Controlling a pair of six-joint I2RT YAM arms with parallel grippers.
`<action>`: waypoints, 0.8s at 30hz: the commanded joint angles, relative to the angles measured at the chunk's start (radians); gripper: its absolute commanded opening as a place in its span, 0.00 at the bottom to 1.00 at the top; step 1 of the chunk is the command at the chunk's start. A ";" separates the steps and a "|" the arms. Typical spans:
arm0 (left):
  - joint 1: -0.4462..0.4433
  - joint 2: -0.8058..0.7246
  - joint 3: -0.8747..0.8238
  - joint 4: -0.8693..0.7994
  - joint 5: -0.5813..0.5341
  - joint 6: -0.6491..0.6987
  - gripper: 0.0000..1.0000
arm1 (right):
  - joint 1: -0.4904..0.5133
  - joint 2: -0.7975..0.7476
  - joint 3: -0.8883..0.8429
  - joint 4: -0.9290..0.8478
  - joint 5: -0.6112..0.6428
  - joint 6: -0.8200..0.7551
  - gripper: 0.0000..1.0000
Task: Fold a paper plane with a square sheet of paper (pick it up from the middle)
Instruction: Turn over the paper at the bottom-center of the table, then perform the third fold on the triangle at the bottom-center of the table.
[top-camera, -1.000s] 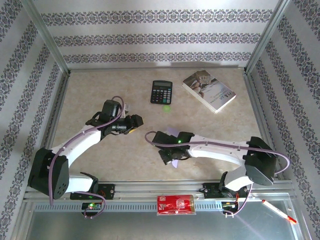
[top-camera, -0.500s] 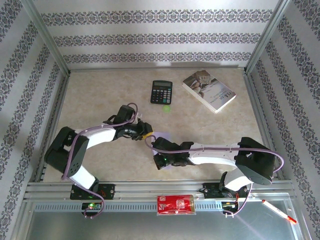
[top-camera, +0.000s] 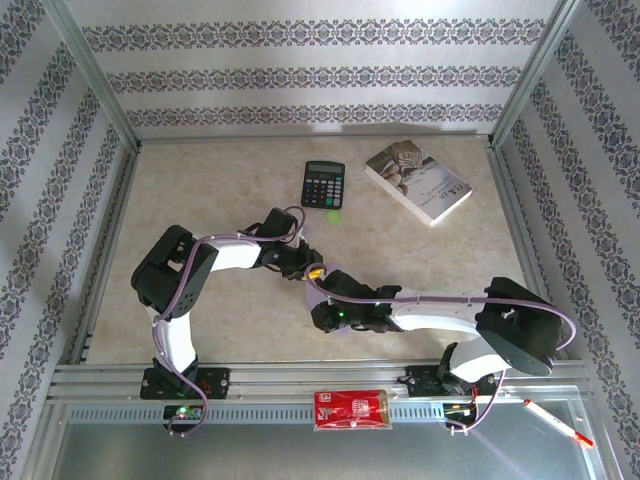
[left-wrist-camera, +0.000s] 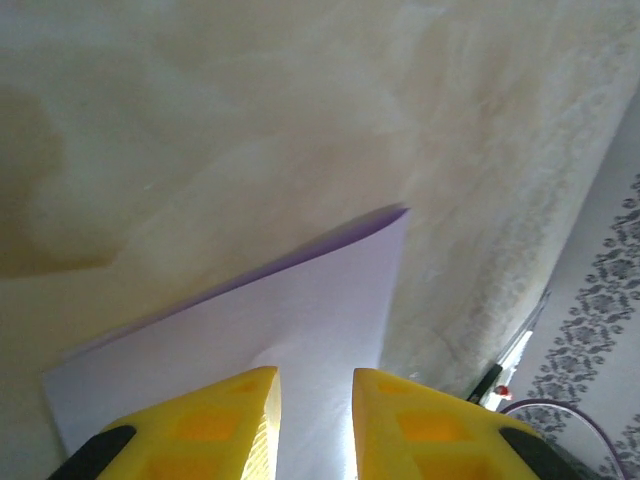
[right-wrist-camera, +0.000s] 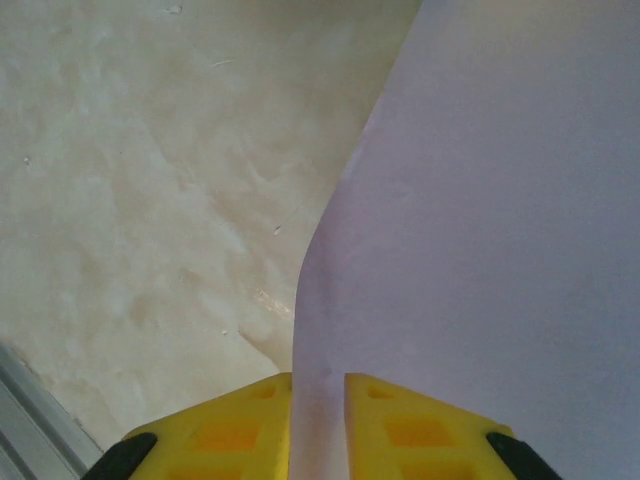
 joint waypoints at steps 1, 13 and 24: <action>-0.003 0.024 0.027 -0.068 -0.018 0.074 0.24 | 0.000 -0.034 -0.030 0.062 -0.038 0.015 0.21; -0.003 0.056 0.030 -0.100 -0.037 0.114 0.23 | -0.039 -0.093 -0.075 0.062 -0.045 0.004 0.21; -0.004 0.079 0.057 -0.148 -0.049 0.160 0.23 | -0.156 -0.098 -0.102 0.082 -0.112 0.030 0.01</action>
